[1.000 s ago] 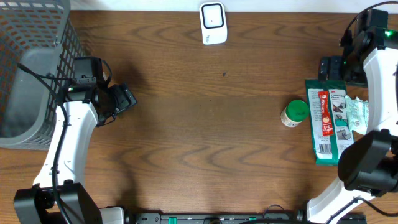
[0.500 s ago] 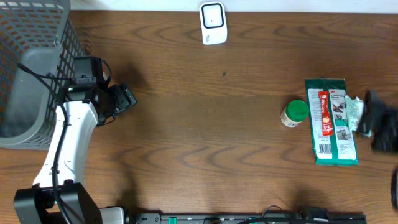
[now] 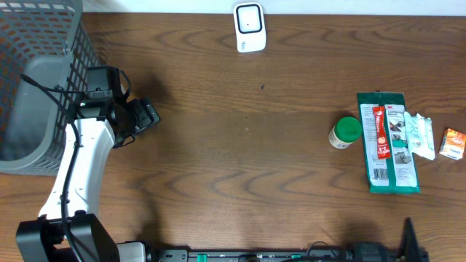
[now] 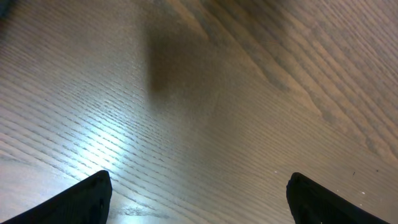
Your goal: Scan the item barcode
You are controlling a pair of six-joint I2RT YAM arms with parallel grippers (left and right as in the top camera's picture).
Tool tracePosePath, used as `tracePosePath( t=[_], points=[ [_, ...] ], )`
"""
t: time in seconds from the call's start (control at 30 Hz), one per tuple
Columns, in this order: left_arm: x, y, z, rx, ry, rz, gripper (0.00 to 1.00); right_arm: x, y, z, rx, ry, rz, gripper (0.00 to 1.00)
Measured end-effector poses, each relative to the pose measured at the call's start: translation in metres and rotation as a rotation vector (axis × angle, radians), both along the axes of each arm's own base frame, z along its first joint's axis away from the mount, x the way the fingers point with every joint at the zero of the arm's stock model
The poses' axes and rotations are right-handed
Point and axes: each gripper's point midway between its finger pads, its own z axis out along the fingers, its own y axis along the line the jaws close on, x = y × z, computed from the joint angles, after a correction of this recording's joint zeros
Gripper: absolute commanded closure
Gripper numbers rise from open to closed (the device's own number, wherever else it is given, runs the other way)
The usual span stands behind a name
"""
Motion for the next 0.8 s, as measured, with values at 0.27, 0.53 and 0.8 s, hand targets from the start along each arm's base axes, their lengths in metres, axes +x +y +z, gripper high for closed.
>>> tracePosePath(
  t=[0.27, 0.53, 0.8],
  points=[
    [0.0, 0.0, 0.0, 0.0, 0.0, 0.0, 0.12, 0.034, 0.005, -0.035, 0.004, -0.147, 0.027, 0.01],
    [0.0, 0.0, 0.0, -0.001, 0.0, 0.0, 0.12, 0.098, 0.009, 0.001, 0.002, -0.537, 0.041, 0.01],
    [0.0, 0.0, 0.0, 0.0, -0.001, 0.0, 0.12, 0.151, 0.017, -0.082, -0.004, -0.562, 0.083, 0.01]
  ],
)
